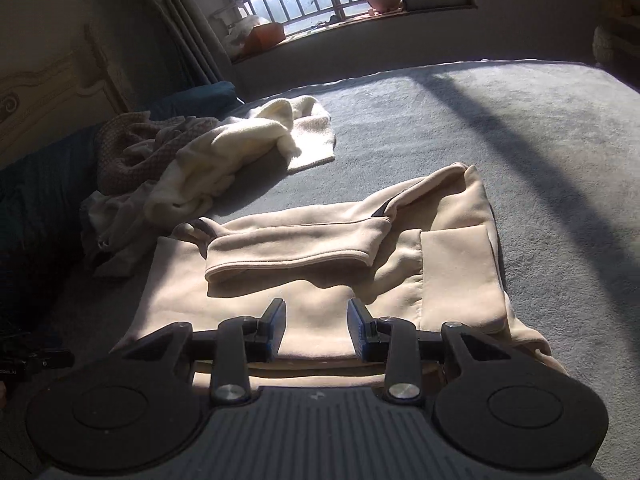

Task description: Fold clothes

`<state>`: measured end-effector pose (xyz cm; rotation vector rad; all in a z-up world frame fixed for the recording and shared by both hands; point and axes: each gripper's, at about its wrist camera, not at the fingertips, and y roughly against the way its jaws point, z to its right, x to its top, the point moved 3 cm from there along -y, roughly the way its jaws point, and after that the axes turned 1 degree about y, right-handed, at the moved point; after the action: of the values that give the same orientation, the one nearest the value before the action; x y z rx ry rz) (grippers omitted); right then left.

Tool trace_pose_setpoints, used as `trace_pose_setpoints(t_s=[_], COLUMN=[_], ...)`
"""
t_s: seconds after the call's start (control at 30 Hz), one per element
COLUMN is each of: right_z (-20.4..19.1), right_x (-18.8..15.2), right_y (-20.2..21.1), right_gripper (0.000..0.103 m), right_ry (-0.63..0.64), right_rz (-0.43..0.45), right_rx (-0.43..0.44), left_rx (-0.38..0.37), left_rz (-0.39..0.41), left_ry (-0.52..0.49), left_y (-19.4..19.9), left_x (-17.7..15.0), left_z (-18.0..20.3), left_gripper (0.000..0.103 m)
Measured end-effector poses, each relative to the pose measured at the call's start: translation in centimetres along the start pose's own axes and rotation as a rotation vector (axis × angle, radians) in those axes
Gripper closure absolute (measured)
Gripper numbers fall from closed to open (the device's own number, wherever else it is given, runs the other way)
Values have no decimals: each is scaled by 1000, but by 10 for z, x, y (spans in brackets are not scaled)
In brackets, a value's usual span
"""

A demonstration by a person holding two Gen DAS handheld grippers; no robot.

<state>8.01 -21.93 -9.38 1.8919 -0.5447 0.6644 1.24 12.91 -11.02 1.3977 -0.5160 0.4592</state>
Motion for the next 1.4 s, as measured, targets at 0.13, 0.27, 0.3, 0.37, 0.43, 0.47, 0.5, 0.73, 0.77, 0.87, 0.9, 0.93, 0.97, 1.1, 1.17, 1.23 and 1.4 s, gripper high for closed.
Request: trace_pose_setpoints(t_s=[0.13, 0.27, 0.3, 0.37, 0.43, 0.47, 0.5, 0.73, 0.77, 0.87, 0.9, 0.93, 0.97, 1.1, 1.17, 1.23, 1.4], right_z=[-2, -9, -12, -17, -21, -23, -24, -18, -16, -12, -11, -9, -7, -3, -1, 3, 17], right_x=[-29, -52, -56, -61, -65, -66, -65, -61, -61, -61, -61, -62, -63, -68, -72, -78, -98], right_y=[11, 8, 8, 6, 7, 8, 9, 20, 22, 27, 28, 30, 32, 34, 34, 33, 26], right_gripper=[67, 67, 67, 66, 63, 61, 60, 34, 27, 19, 13, 10, 3, 0, 0, 0, 0], right_ry=[-6, 8, 14, 35, 56, 63, 69, 100, 114, 145, 151, 151, 151, 178, 203, 230, 356], right_rz=[-76, -160, -176, -202, -203, -199, -194, -169, -158, -132, -124, -113, -103, -104, -118, -134, -187], right_rx=[-5, -13, -16, -19, -21, -21, -20, -37, -37, -49, -56, -59, -62, -103, -149, -183, -346], left_rx=[5, 30, 40, 57, 61, 58, 55, 69, 72, 77, 79, 81, 87, 113, 131, 153, 210], left_rz=[-44, -67, -75, -75, -68, -63, -58, -22, -25, -41, -51, -61, -73, -119, -146, -174, -209], left_ry=[12, 28, 28, 12, -3, -10, -17, -38, -35, -22, -14, -7, -6, 1, -1, -7, -12], left_y=[-5, -5, -5, -7, -7, -7, -8, -11, -13, -17, -19, -21, -23, -32, -37, -41, -48], left_x=[-27, -38, -39, -40, -40, -40, -40, -37, -37, -38, -38, -39, -40, -45, -48, -51, -59], left_z=[11, 19, 21, 29, 37, 42, 46, 70, 71, 75, 77, 78, 80, 85, 88, 90, 92], left_gripper=[29, 28, 27, 23, 16, 12, 8, 3, 3, 3, 3, 3, 3, 3, 3, 3, 3])
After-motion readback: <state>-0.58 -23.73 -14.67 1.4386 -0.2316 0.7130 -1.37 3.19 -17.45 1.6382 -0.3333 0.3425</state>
